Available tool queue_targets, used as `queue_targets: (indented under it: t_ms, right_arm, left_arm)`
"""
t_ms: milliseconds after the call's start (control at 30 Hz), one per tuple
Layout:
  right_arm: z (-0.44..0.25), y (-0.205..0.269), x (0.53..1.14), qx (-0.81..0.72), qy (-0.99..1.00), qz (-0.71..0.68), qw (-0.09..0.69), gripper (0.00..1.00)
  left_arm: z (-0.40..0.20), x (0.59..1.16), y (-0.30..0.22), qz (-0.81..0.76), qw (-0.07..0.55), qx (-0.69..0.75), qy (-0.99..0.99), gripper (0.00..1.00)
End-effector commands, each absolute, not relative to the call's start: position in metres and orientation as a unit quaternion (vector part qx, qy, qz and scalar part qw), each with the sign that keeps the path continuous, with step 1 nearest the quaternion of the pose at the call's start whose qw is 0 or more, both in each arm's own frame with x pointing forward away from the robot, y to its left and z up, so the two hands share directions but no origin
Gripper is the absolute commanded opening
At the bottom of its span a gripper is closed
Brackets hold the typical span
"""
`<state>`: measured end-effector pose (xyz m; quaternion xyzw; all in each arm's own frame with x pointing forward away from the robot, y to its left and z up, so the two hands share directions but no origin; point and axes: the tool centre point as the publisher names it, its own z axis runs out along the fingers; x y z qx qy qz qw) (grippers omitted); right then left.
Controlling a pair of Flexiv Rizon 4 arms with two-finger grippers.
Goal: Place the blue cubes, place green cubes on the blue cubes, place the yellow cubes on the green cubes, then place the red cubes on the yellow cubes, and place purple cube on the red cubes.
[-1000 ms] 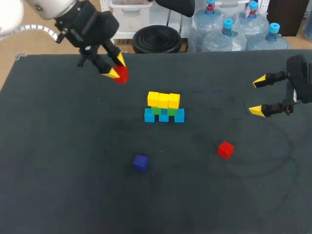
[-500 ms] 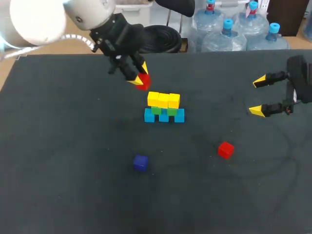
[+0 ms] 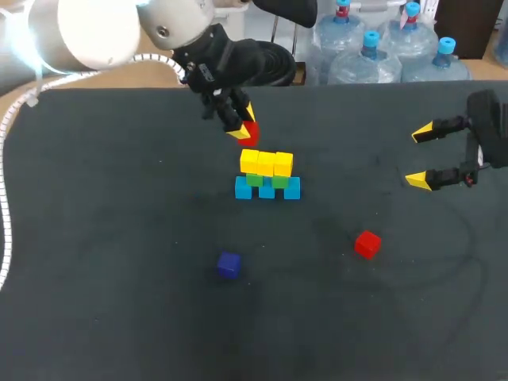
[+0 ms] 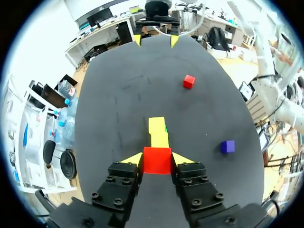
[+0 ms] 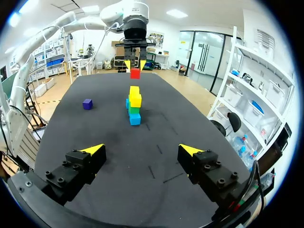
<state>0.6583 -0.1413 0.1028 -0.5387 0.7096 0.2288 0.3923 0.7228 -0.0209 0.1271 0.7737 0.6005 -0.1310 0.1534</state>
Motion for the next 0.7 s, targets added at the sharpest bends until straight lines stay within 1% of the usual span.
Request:
queue_targets:
  t_ms: [33,267,700]
  right_arm:
    - [0.102,-0.141,0.659,-0.539,0.709,0.229,0.393,1.0]
    - [0.102,-0.141,0.659,-0.539,0.709,0.229,0.393,1.0]
    - [0.102,-0.141,0.659,-0.539,0.709,0.229,0.393,1.0]
  left_arm:
    - [0.124,0.725,-0.027,-0.134,0.152,0.772,0.602,0.0]
    - [0.118,0.722,-0.036,-0.137,0.147,0.773,0.602,0.0]
    - [0.107,0.722,-0.037,-0.13,0.133,0.773,0.607,0.0]
